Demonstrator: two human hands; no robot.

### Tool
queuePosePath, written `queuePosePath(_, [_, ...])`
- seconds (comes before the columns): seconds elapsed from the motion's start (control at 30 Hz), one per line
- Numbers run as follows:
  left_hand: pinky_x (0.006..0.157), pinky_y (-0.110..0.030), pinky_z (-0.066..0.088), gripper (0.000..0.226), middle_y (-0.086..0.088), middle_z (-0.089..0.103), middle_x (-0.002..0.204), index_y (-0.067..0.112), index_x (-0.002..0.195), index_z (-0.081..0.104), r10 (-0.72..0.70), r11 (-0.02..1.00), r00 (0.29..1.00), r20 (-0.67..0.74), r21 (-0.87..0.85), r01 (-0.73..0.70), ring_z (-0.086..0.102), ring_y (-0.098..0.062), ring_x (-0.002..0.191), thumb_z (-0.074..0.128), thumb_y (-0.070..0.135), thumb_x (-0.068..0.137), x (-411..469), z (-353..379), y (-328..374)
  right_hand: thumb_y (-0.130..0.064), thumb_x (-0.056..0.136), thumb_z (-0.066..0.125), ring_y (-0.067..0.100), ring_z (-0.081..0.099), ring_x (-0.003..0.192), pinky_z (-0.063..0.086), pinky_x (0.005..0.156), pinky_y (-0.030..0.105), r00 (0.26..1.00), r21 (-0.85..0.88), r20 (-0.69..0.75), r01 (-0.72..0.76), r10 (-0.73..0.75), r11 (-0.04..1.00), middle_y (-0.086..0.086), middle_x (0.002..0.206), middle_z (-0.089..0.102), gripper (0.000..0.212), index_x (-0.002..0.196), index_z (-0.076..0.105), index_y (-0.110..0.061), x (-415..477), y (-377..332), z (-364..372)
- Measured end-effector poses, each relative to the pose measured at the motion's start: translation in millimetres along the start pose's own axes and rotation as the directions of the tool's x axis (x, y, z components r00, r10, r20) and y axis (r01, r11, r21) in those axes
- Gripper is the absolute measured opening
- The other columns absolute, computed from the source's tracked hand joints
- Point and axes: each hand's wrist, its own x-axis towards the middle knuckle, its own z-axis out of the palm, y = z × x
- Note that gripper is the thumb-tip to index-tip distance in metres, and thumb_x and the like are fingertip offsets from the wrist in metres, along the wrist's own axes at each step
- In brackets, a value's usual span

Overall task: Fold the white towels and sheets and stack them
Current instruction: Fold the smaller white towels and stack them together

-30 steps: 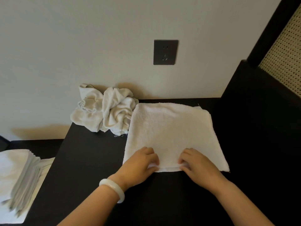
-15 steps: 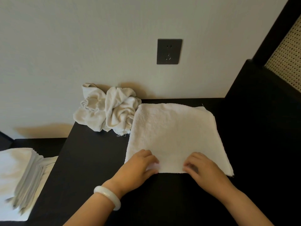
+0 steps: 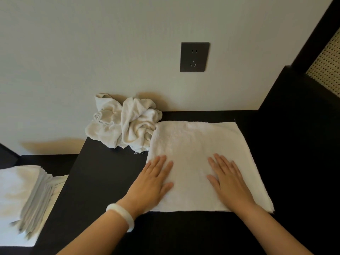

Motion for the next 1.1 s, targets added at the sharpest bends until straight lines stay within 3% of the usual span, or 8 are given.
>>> queuePosePath(0.07, [0.123,-0.035,0.016,0.059,0.0,0.014,0.163,0.029,0.155,0.024,0.015,0.996,0.998,-0.062,0.085,-0.009,0.016,-0.018,0.15,0.021,0.054,0.102,-18,-7,8,-0.056,0.101,0.019,0.008,0.004,0.15,0.001,0.123,0.03,1.0,-0.016,0.001,0.017,-0.017,1.0,-0.014,0.163,0.006,0.06,0.157,0.013,-0.035,-17,3,-5])
queuePosePath(0.17, [0.093,-0.034,0.05,0.047,0.009,0.064,0.112,0.029,0.113,0.069,0.026,0.998,0.975,-0.22,0.066,-0.012,0.064,-0.016,0.1,0.027,0.044,0.1,-28,-24,20,-0.059,0.096,0.017,0.011,0.043,0.125,0.027,0.104,0.025,0.993,0.0,-0.114,0.02,-0.019,1.0,-0.016,0.134,0.049,0.06,0.135,0.053,-0.032,-26,-2,-25])
queuePosePath(0.3, [0.122,-0.036,0.007,0.055,0.007,0.018,0.161,0.027,0.154,0.027,-0.102,0.995,0.977,-0.188,0.003,0.105,0.016,-0.021,0.15,0.024,0.049,0.104,10,-31,28,-0.051,0.101,0.028,0.011,0.025,0.145,0.011,0.118,0.026,0.989,0.083,-0.149,0.006,0.006,0.997,-0.009,0.157,0.032,0.054,0.151,0.034,-0.03,6,-23,-33])
queuePosePath(0.4, [0.119,-0.043,-0.019,0.062,0.002,-0.022,0.161,0.03,0.157,-0.006,-0.096,0.994,0.99,-0.103,0.04,0.101,-0.022,-0.022,0.149,0.011,0.054,0.102,34,-12,34,-0.05,0.104,0.021,0.009,-0.013,0.15,-0.015,0.119,0.03,0.998,0.023,-0.045,0.033,-0.032,0.999,-0.008,0.165,-0.007,0.06,0.157,-0.001,-0.033,25,-35,-21])
queuePosePath(0.67, [0.109,-0.042,0.02,0.058,-0.005,0.041,0.153,0.023,0.146,0.047,-0.085,0.985,0.993,-0.077,0.141,0.096,0.038,-0.024,0.141,0.032,0.053,0.099,41,0,31,-0.051,0.103,0.018,0.013,-0.003,0.152,-0.02,0.118,0.038,0.993,-0.08,-0.119,0.011,-0.02,0.997,-0.004,0.165,0.011,0.059,0.157,0.016,-0.028,56,-57,-13])
queuePosePath(0.8, [0.115,-0.043,0.007,0.063,-0.01,0.023,0.16,0.018,0.154,0.028,-0.149,0.984,0.984,-0.094,0.083,0.157,0.016,-0.026,0.149,0.021,0.052,0.102,63,-3,16,-0.045,0.105,0.017,0.006,-0.029,0.142,-0.027,0.113,0.034,0.991,-0.051,-0.017,0.132,-0.133,0.99,-0.007,0.164,-0.015,0.059,0.156,-0.008,-0.03,78,-69,-3])
queuePosePath(0.9, [0.121,-0.038,-0.009,0.071,-0.001,-0.019,0.162,0.029,0.155,-0.01,-0.197,0.98,0.974,-0.113,0.016,0.2,-0.022,-0.019,0.148,0.0,0.064,0.094,70,-1,-12,-0.054,0.102,0.011,0.001,-0.032,0.141,-0.025,0.115,0.032,0.993,-0.05,-0.014,0.117,-0.118,0.992,-0.014,0.161,-0.022,0.061,0.148,-0.023,-0.034,87,-47,5])
queuePosePath(1.1, [0.118,-0.03,-0.017,0.07,0.009,-0.037,0.155,0.032,0.148,-0.03,-0.26,0.965,0.96,-0.105,-0.019,0.26,-0.037,-0.007,0.141,-0.009,0.065,0.089,73,2,-25,-0.06,0.084,-0.017,0.012,-0.016,0.15,-0.01,0.122,0.044,0.946,-0.175,-0.138,-0.315,0.293,0.933,-0.004,0.166,-0.005,0.079,0.156,-0.012,-0.028,94,27,-20])
